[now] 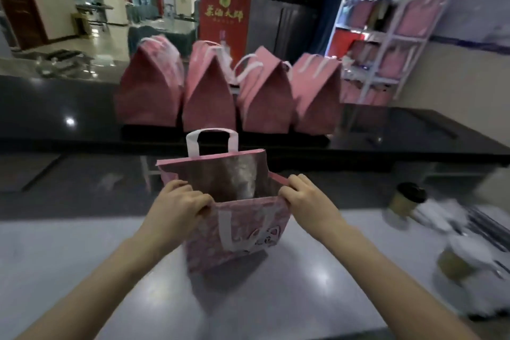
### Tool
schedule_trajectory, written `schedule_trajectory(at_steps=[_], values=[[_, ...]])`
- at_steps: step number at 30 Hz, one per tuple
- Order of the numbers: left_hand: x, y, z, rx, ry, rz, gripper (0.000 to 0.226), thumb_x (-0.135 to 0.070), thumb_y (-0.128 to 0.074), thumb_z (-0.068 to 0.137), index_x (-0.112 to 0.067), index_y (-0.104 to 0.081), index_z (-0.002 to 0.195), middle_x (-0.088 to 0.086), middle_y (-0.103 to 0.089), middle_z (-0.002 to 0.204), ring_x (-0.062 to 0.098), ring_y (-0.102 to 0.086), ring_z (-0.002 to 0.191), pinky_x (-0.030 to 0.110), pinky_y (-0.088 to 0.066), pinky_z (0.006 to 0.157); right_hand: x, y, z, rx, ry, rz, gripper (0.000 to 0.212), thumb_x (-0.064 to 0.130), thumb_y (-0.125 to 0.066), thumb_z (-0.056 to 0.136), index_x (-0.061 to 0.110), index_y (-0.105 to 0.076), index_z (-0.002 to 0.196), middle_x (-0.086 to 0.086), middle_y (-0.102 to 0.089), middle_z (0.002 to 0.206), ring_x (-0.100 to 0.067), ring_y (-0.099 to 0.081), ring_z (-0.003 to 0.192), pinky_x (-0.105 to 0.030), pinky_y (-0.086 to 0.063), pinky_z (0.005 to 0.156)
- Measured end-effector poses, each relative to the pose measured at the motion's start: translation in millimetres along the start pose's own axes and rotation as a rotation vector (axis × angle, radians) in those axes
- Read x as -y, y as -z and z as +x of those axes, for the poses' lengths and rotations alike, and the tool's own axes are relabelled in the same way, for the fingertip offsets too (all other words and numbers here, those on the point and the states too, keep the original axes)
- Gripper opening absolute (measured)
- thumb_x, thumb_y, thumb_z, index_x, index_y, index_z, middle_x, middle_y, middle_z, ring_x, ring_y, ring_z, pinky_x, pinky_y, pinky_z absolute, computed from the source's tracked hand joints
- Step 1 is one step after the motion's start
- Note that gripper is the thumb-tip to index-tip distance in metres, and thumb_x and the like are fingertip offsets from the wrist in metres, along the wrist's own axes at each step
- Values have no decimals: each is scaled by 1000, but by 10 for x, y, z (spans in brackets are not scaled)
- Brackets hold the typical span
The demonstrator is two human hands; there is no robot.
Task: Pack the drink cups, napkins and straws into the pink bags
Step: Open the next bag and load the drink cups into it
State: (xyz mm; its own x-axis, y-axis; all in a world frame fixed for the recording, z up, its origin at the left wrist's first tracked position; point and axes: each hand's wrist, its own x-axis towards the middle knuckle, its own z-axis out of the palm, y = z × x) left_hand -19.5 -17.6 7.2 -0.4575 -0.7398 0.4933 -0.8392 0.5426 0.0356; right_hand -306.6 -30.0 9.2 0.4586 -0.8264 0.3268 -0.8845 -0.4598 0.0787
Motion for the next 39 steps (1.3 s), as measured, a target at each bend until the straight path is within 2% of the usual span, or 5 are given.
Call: schedule_trajectory(at_steps=[9,16,21,32,39], values=[[-1819,-866,1129,76,-328,-120,6,-16,-77,78,-20,-73,77,-5,-71,70,22,-66,69,35,-50,86,-1538,261,-1665,23,-379,-62,9,1,-59,88,7,-62,95,-7,-55,103,-24,-48,99,-36,-48,78],[-2277,-1420,1708,-91,-346,-132,9,-18,-66,83,-20,-71,76,-5,-68,69,24,-61,65,37,-50,77,-2385,132,-1752,-29,-379,-52,11,-7,-65,81,3,-63,87,-12,-58,94,-29,-53,92,-39,-51,70],[-2520,-1647,2054,-161,-258,-118,30,-28,-46,86,-19,-72,75,-5,-69,70,25,-60,64,38,-50,76,-2936,96,-1640,-71,-318,-1,17,-14,-67,73,1,-65,82,-12,-57,86,-28,-54,85,-39,-52,66],[-3054,-1799,2330,-3,-58,-113,12,-7,-79,72,-14,-72,79,0,-70,77,25,-62,74,41,-50,81,-3806,-88,-1530,-73,-198,111,14,-5,-63,82,2,-67,92,-10,-58,97,-26,-52,96,-38,-53,70],[-3495,-1752,2331,-36,195,-137,19,-27,-72,85,-11,-73,96,1,-67,98,20,-55,97,35,-49,86,-4164,10,-1598,-79,-57,239,23,4,-60,89,4,-66,111,-10,-57,111,-25,-51,105,-42,-53,74]])
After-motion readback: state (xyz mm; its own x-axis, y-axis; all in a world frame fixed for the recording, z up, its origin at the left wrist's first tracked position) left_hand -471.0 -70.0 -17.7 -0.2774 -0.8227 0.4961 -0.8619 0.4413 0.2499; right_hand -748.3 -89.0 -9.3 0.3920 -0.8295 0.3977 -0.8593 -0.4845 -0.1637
